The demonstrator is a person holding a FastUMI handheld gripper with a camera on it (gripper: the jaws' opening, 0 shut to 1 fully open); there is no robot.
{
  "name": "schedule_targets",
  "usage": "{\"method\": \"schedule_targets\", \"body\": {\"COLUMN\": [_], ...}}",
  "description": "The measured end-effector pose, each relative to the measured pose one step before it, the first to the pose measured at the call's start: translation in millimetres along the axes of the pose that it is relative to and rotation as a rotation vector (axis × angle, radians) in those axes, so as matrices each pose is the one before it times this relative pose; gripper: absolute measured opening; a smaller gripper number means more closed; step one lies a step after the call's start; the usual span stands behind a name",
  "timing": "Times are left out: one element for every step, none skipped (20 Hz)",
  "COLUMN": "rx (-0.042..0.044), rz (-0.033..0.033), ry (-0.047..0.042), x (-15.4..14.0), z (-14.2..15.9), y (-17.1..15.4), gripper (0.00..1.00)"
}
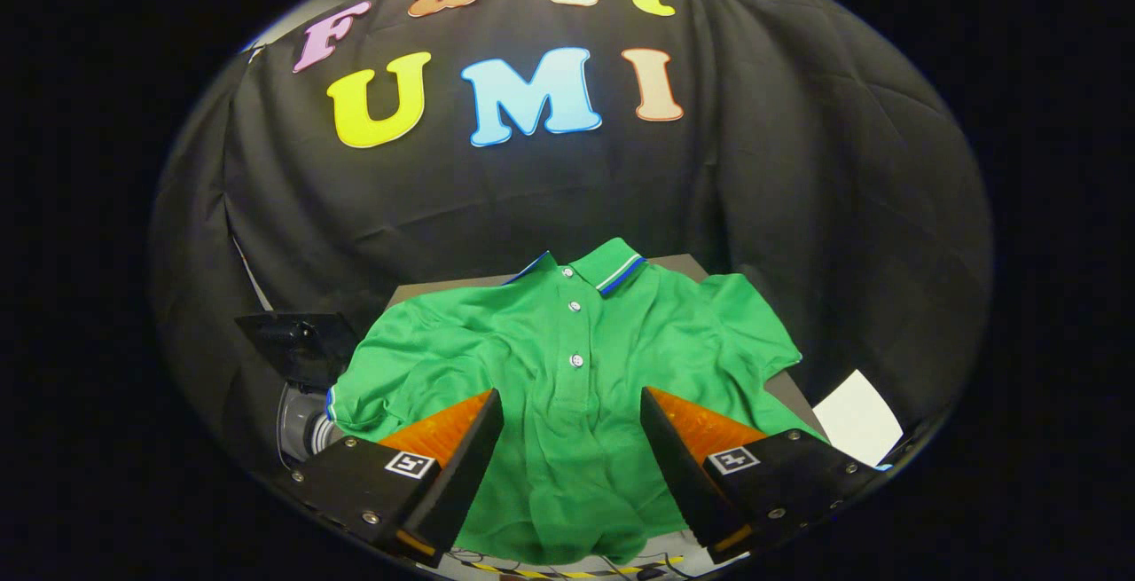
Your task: Put the clothes into the washing machine and then close the washing machine lid.
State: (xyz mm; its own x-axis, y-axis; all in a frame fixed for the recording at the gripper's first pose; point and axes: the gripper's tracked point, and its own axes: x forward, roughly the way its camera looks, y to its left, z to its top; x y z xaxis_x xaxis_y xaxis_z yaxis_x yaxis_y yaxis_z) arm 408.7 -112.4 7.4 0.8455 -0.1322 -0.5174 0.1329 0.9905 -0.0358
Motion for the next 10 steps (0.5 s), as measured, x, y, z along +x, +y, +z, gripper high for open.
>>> {"method": "schedule_targets", "body": {"rx": [-0.00113,0.00268,0.00596,0.00727,0.01061,0.0112,0.01221,0.01069,0.01159,0.00894], "rz": [0.00914,0.00319,0.00405,0.00211,-0.00055,0.00186,-0.00027,-0.00236,-0.00175,-0.00156], "ry": [0.01544,0.0162,0.0175,0.01098,0.00975,0.00764,0.00641,0.00446,0.00325,-0.00119], "x": [6.33,5.26,5.67,3.98,2.81,1.49,1.53,0.47,1.45,0.54], "z": [-1.73,-1.09,-1.66,0.21,-2.02,-1.6,-1.99,-1.01,-0.29,2.19], "y": [1.46,-0.02,0.02,-0.59,-0.13,-0.75,-2.05,-2.16,-1.69,-0.85], "gripper": [0.96,0.96,0.96,0.96,0.96,0.96,0.96,0.96,0.96,0.96]}}
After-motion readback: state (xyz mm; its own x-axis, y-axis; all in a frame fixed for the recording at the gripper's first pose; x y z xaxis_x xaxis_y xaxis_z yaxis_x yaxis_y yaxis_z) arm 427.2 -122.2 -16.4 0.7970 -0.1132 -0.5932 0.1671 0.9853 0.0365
